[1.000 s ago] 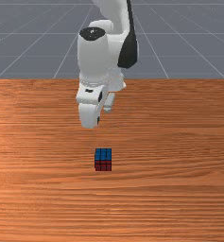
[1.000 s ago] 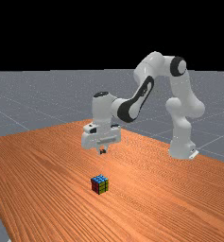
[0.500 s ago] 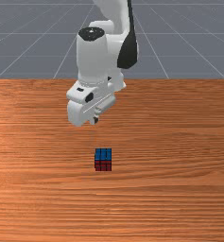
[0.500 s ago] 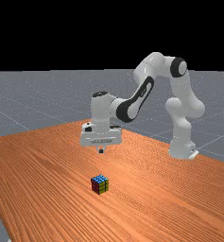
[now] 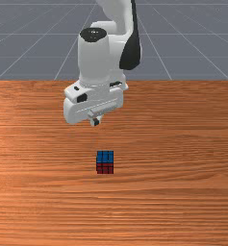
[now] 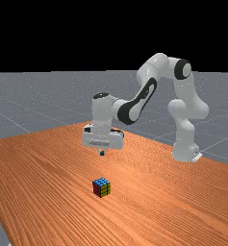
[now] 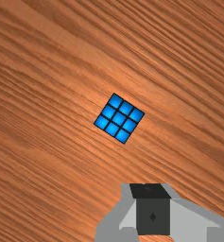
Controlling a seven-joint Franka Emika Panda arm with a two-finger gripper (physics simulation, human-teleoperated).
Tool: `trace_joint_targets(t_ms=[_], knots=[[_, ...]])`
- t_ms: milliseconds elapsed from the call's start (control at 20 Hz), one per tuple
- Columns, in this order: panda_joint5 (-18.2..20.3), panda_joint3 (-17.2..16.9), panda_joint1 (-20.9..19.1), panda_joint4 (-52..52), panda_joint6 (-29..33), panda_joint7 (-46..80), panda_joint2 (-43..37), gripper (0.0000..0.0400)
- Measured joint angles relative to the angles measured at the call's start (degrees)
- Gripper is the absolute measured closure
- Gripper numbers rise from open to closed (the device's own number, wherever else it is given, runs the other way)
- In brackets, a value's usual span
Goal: Rotate the cube till the blue face upward
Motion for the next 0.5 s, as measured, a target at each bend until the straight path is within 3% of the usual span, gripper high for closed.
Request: trace_joint_targets(t_ms=[500], knots=[[1.94, -3.5, 3.12, 1.05, -1.5, 21.24, 1.19, 0.04]])
